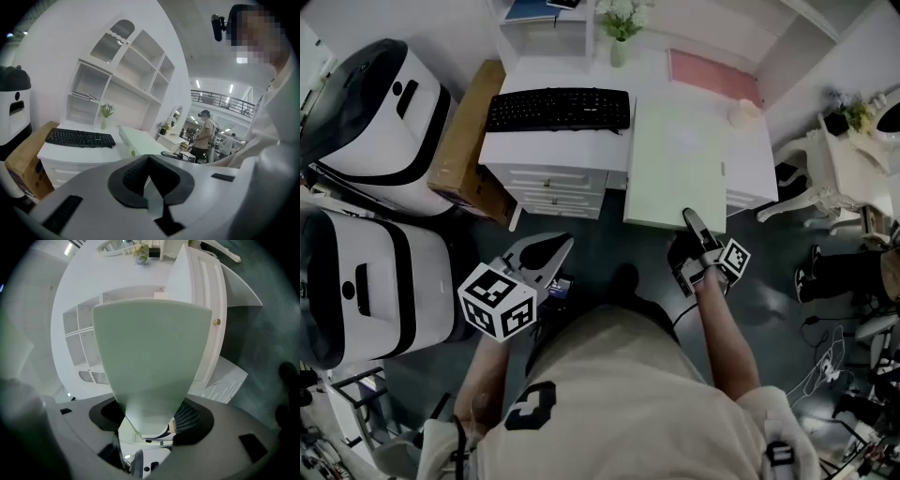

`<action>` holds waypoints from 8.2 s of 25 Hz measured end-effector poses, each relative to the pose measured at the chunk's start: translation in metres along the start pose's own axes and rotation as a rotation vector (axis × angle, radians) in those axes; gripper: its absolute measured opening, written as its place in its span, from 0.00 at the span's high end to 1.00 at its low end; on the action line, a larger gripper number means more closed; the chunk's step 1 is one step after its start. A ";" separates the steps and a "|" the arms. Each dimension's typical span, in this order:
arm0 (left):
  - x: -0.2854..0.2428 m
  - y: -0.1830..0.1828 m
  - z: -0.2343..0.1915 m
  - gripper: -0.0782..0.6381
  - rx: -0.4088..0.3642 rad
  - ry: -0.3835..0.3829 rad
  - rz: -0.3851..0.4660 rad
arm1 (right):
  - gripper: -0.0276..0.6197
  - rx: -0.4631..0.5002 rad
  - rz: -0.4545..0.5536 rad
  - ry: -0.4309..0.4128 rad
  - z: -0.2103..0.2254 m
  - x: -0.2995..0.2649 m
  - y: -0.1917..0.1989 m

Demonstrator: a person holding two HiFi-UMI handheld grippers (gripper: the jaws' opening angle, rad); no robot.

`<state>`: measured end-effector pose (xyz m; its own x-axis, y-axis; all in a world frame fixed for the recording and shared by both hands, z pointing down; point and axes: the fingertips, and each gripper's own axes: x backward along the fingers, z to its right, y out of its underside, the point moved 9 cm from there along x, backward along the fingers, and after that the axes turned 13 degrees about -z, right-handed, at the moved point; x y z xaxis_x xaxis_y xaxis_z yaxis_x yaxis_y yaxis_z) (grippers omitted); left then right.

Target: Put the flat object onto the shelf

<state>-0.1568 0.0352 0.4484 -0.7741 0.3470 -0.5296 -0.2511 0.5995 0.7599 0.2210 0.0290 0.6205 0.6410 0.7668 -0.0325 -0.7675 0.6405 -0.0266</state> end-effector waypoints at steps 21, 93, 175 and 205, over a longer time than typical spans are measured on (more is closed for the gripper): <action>0.001 0.005 -0.010 0.87 -0.091 0.030 -0.039 | 0.50 0.011 0.013 -0.051 -0.029 -0.006 0.027; -0.067 -0.047 0.031 0.87 -0.017 -0.058 -0.006 | 0.50 0.061 -0.125 -0.249 -0.148 -0.013 -0.043; -0.062 -0.092 -0.027 0.87 -0.053 0.001 0.057 | 0.50 0.216 -0.120 -0.384 -0.261 -0.077 -0.058; -0.041 -0.091 -0.048 0.87 -0.061 0.029 0.101 | 0.50 0.242 -0.071 -0.376 -0.291 -0.121 -0.067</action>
<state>-0.1302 -0.0681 0.4194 -0.8136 0.3820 -0.4383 -0.2050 0.5170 0.8311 0.1948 -0.1192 0.3354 0.6821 0.6538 0.3277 -0.7281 0.6491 0.2206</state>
